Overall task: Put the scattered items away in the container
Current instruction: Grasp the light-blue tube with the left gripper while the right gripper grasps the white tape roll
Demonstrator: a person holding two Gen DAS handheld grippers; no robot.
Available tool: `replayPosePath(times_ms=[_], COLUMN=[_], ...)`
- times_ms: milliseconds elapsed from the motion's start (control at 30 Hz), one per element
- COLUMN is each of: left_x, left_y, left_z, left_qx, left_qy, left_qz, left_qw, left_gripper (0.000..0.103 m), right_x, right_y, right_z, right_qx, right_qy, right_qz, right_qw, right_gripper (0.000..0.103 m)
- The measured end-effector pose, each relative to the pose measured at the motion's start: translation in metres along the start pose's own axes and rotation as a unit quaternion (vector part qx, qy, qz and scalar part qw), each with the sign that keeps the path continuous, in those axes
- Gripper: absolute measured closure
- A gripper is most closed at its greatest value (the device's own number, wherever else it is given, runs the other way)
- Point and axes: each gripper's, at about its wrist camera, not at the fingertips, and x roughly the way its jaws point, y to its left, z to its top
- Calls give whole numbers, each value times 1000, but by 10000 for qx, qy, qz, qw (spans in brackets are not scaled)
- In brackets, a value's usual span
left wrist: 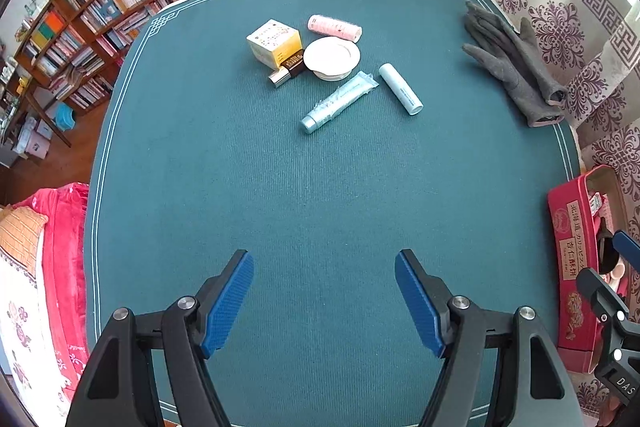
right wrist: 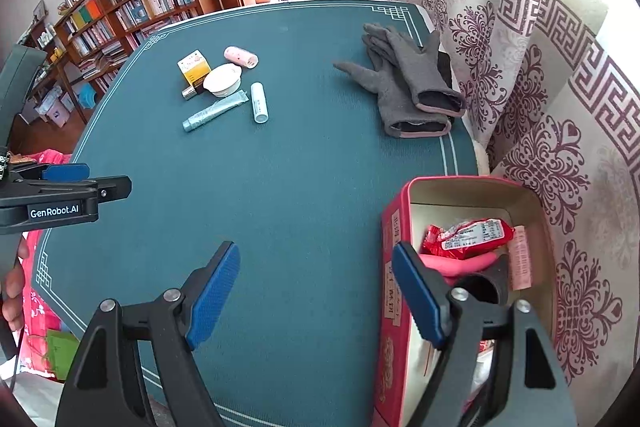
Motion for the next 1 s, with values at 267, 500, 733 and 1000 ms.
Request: replayPosePath(times_ms=[267,500,733,1000], left_x=[15,50,87,120], left_y=[18,45,57,27], left_z=[24,42,76,112], left_qx=[-34,-156,-113,721], left_qy=[-105,68,144,-24], left_qz=[-82,-224,-462,-710], left_qw=[9999,9996,9988,9949], left_gripper=[28,28,28,28], right_x=[27,52,92,136], right_y=[-15,-14,15,32], right_z=[9,31,73,121], right_qx=[568,857,443,303], right_qy=[223,326,481,624], right_qz=[248,452,350,170], right_qw=[9978,9948,9972,9974], right_gripper=[22,22,22,27])
